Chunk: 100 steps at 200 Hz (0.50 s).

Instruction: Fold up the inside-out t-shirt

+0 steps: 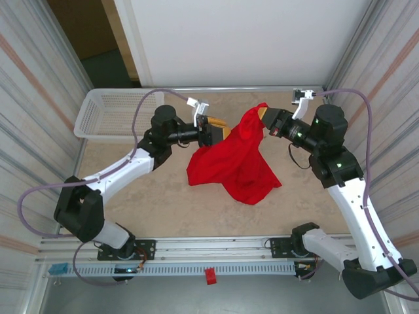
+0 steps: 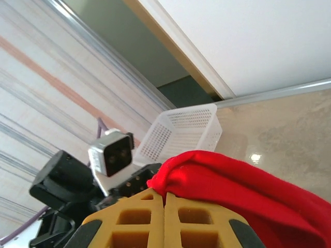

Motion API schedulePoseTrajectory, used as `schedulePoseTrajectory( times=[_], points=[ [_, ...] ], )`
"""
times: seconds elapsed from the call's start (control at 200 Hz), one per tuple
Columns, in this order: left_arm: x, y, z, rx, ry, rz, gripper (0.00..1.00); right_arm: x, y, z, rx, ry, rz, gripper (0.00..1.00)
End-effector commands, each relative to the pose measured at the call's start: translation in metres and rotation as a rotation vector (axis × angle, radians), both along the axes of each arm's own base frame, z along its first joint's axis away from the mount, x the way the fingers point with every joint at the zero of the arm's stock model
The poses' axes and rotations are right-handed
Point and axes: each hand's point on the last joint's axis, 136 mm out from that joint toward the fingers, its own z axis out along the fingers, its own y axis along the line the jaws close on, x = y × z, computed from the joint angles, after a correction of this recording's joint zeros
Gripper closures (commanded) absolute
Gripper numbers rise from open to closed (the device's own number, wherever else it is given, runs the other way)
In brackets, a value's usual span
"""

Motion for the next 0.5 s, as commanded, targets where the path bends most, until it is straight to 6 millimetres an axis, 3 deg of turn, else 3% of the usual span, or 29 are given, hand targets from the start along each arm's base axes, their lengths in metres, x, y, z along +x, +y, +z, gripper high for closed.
schedulePoseTrajectory(
  times=[0.0, 0.341, 0.496],
  points=[
    [0.001, 0.013, 0.017, 0.014, -0.075, 0.105, 0.38, -0.001, 0.001, 0.018, 0.006, -0.062, 0.017, 1.0],
    [-0.017, -0.001, 0.051, 0.252, -0.454, 0.363, 0.4, 0.001, 0.005, 0.004, 0.012, -0.024, 0.029, 1.0],
    [-0.011, -0.011, 0.06, 0.28, -0.499, 0.379, 0.39, 0.003, 0.007, 0.001, 0.024, -0.013, 0.038, 1.0]
  ],
)
